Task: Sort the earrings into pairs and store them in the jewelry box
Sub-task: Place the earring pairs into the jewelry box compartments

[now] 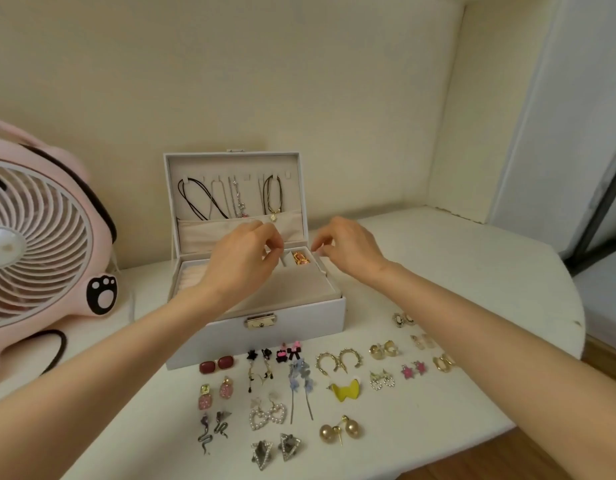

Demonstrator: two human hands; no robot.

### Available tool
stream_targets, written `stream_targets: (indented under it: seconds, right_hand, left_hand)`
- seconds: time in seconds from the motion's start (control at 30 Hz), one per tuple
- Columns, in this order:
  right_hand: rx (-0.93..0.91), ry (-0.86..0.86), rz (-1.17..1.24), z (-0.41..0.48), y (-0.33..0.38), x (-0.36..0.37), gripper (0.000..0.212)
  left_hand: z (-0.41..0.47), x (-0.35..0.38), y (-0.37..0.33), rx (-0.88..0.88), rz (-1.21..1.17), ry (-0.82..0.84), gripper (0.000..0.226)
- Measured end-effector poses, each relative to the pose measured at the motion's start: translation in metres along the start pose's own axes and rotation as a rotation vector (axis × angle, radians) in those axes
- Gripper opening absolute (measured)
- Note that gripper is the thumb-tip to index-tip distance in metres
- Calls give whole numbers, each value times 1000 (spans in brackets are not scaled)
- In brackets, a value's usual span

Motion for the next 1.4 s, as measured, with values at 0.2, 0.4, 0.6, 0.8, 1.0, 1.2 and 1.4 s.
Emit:
stream_targets:
  seconds: [0.2, 0.4, 0.6, 0.8, 1.0, 1.2, 1.4]
  right_hand:
    - [12, 102, -10, -59, -36, -34, 9]
    - [68, 224, -130, -87, -82, -38, 16]
    - [90, 270, -199, -98, -99, -28, 23]
    - [115, 291, -244, -103, -101, -21, 22]
    - [168, 241, -129, -103, -104, -21, 11]
    - [220, 194, 47, -99, -102, -34, 22]
    - [255, 177, 379, -88, -87, -43, 20]
  left_hand:
    - [-4, 20, -45, 78, -104, 70, 5]
    - [-9, 47, -80, 150, -125, 134, 9]
    - [-8, 78, -105, 276, 19, 182, 24]
    - [2, 123, -132, 333, 223, 307, 39]
    - [8, 155, -141, 288, 204, 431, 30]
    - [14, 139, -138, 264, 63, 419, 25]
    - [47, 65, -82, 81, -273, 271, 13]
Point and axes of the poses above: each hand's wrist, its own z-axis towards the middle knuckle, its own x-axis out of the palm, y = z × x, the point moved 7 cm from there along z, towards the middle knuckle, and after that the axes turned 2 degrees about x, right-handed, at the moved point
